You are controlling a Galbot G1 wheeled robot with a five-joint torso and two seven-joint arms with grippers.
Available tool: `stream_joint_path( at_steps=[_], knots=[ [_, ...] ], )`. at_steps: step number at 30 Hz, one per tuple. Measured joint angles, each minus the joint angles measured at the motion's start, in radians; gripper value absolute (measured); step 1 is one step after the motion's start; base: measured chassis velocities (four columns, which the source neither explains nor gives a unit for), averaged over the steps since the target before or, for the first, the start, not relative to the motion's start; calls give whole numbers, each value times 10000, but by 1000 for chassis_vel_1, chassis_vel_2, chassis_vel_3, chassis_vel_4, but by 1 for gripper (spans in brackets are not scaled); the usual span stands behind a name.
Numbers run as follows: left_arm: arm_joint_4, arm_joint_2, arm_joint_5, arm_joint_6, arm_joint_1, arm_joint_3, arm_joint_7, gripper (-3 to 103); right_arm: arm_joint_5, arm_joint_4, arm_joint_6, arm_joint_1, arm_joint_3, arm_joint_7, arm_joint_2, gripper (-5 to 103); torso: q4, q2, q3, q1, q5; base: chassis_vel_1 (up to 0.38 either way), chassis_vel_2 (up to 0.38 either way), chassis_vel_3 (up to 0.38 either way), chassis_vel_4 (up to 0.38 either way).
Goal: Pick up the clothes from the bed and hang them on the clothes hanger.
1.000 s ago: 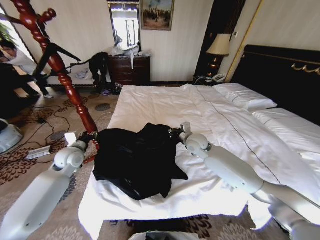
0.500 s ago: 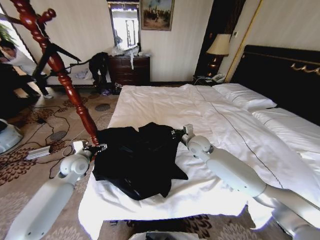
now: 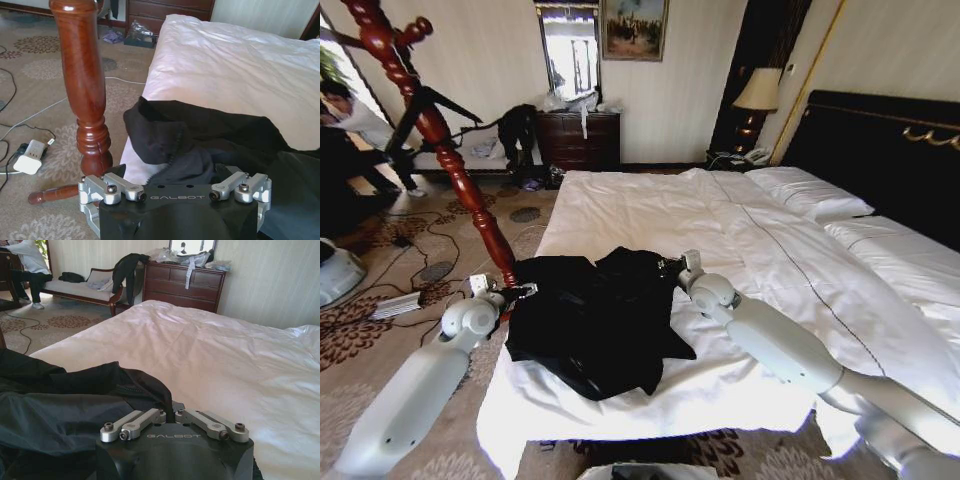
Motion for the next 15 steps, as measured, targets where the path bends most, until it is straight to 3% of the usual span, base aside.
stream_joint_path(
  at_steps=[5,10,12,15],
  knots=[
    [615,-297,44,-115,-255,24,192,98,-8,-40,72,36,-17,-7,56,2,-1,0,0,0,0,0,0,0,0],
    [905,-785,47,-266,-285,38,442,72,-13,9,154,68,-34,-8,74,2,0,0,0,0,0,0,0,0,0],
    [920,-884,53,-289,-280,58,466,72,-33,9,197,89,-48,-8,77,2,1,-1,0,0,0,0,0,0,0],
    [948,-1142,96,-457,-277,82,524,56,-76,5,267,179,-96,-20,89,2,0,0,0,0,1,0,0,0,0]
  ],
)
